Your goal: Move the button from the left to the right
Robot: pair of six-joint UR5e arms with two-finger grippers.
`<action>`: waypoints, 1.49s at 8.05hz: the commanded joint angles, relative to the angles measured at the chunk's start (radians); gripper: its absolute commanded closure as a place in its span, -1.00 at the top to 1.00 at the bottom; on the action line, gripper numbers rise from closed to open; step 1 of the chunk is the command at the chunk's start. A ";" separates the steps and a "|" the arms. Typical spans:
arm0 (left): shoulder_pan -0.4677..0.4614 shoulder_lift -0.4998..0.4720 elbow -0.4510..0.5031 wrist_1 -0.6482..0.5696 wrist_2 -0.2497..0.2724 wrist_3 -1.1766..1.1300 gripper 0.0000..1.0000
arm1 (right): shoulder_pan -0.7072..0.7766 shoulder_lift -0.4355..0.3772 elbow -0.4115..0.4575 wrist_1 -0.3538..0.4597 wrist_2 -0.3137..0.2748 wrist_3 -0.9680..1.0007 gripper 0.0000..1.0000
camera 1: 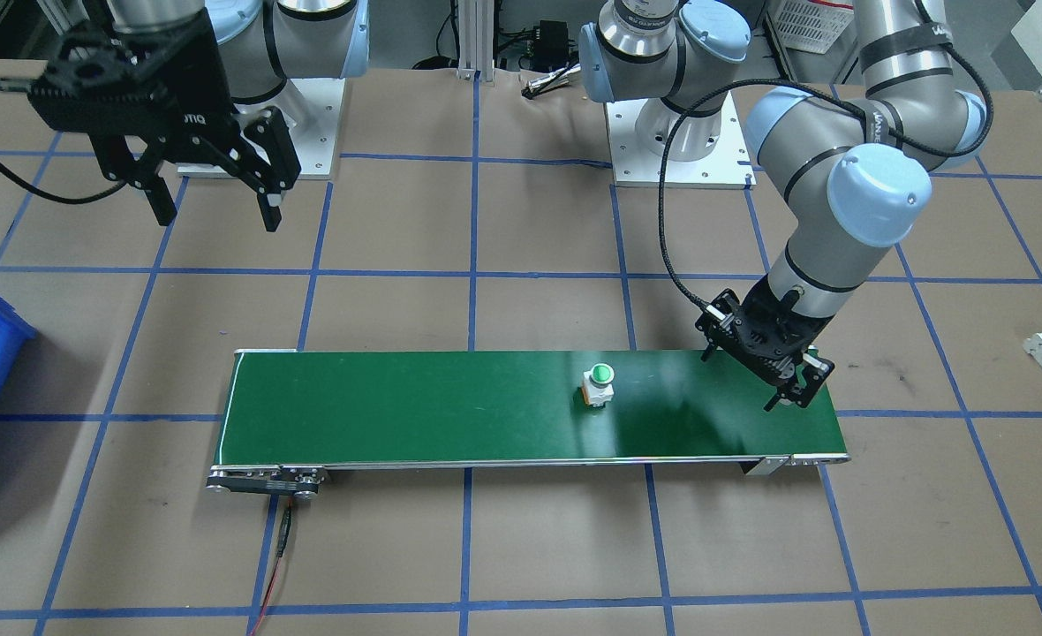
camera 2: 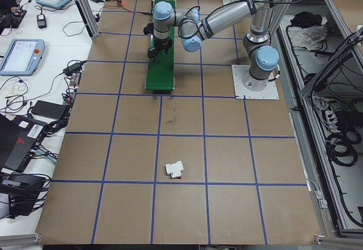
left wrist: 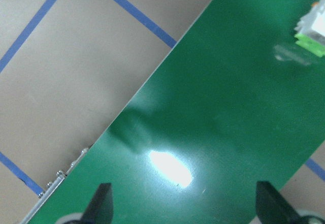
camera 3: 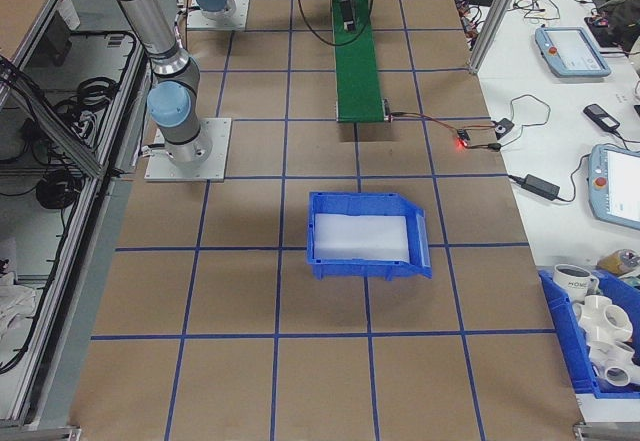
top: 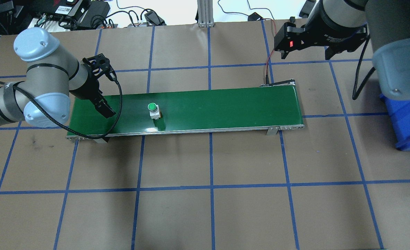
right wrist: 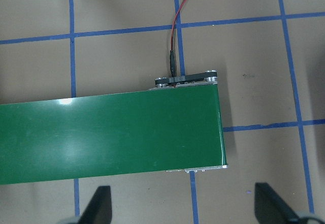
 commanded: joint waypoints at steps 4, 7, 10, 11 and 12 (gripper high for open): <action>-0.013 0.063 0.084 -0.154 0.103 -0.819 1.00 | -0.018 0.153 -0.016 -0.040 0.005 -0.015 1.00; -0.081 0.048 0.381 -0.531 0.127 -0.984 1.00 | -0.018 0.273 0.002 -0.129 0.014 -0.011 1.00; -0.142 0.072 0.474 -0.615 0.123 -0.975 1.00 | -0.020 0.302 0.017 0.017 0.126 -0.011 1.00; -0.154 0.065 0.474 -0.607 0.123 -0.975 1.00 | -0.018 0.305 0.017 0.012 0.132 -0.009 0.80; -0.164 0.089 0.477 -0.609 0.115 -0.975 1.00 | -0.021 0.308 0.014 -0.019 0.158 -0.014 0.74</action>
